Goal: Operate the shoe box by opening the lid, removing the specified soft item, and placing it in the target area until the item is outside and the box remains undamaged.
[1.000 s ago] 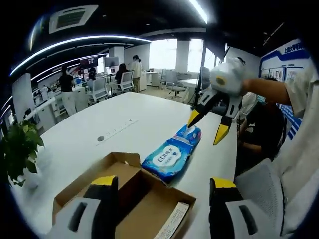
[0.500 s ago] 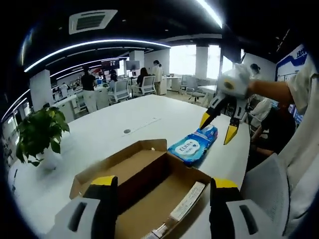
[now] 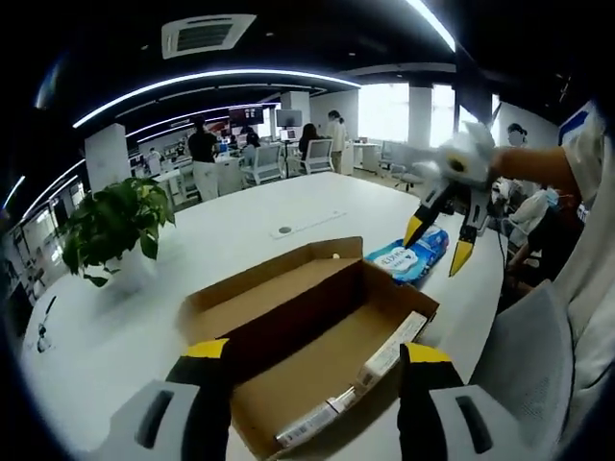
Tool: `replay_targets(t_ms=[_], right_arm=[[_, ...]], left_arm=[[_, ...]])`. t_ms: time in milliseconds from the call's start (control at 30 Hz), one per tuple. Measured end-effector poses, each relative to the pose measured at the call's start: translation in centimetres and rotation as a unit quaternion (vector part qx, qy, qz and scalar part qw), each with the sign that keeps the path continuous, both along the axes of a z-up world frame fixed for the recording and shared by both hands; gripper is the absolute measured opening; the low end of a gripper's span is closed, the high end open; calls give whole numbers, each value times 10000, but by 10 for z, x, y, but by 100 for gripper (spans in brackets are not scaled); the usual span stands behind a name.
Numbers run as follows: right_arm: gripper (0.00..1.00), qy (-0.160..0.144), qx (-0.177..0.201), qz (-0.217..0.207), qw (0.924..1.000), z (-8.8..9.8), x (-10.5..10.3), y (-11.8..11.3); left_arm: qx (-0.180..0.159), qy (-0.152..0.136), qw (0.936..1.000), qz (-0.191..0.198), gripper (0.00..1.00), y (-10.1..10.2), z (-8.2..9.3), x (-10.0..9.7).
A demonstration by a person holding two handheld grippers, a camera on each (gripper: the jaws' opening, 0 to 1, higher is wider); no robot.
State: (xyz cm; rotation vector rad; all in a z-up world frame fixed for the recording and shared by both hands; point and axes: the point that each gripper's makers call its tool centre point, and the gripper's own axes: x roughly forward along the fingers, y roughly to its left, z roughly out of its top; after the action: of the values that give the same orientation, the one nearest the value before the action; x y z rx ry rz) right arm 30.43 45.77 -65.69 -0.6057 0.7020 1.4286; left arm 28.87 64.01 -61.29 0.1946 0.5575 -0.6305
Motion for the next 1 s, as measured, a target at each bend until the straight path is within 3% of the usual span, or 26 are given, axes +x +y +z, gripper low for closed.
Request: replay_targets(t_ms=[300, 667, 867, 1000], right_arm=[[45, -58, -422, 426, 9982, -26, -2, 10], [45, -39, -708, 740, 9947, -45, -1, 18], [45, 53, -802, 850, 9931, -52, 1, 24], [45, 153, -865, 911, 9920, -58, 1, 27]], left_arm=[[140, 134, 9994, 303, 60, 30, -23, -9], [257, 426, 9961, 726, 44, 56, -53, -17], [420, 615, 9917, 1045, 32, 72, -70, -18], [303, 793, 9870, 1363, 29, 80, -79, -19]])
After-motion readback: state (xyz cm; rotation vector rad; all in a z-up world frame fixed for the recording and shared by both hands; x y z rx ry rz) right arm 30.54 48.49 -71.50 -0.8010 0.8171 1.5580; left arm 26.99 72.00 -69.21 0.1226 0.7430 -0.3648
